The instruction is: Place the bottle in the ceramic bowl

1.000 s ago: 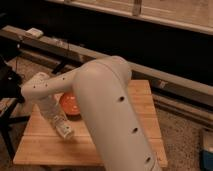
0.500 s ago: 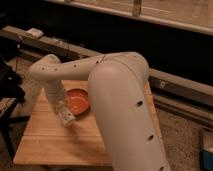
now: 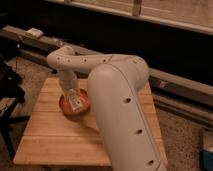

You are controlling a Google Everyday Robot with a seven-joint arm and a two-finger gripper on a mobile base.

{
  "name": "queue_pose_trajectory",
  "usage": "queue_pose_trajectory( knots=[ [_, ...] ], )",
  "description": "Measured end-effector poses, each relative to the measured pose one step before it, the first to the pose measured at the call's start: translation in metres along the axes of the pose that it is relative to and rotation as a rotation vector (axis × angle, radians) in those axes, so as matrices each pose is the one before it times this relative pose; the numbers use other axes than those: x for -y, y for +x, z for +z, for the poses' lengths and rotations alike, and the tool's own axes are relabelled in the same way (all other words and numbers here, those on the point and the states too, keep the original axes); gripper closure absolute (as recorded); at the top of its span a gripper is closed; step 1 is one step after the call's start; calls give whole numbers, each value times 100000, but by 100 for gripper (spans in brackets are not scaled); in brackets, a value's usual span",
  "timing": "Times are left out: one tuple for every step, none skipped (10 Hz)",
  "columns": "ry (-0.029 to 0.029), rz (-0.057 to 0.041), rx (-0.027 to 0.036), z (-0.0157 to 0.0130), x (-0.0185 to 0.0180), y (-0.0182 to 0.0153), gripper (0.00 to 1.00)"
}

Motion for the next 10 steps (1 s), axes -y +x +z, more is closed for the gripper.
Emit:
queue_pose_trajectory(
  knots=[
    [-112, 1058, 758, 197, 558, -720, 83],
    [-358, 372, 1274, 315, 3, -1027, 71],
    [-403, -289, 893, 284, -551, -733, 61],
    [-54, -724, 615, 239, -571, -497, 51],
    [-92, -519, 705, 250, -344, -461, 41],
    [-255, -208, 751, 75, -112, -191, 36],
    [-156, 37, 189, 19, 20, -18, 35],
    [-11, 312, 23, -5, 215, 36, 35],
    [-7, -5, -20, 7, -2, 12, 35],
    [-65, -106, -11, 7, -95, -12, 35]
  ],
)
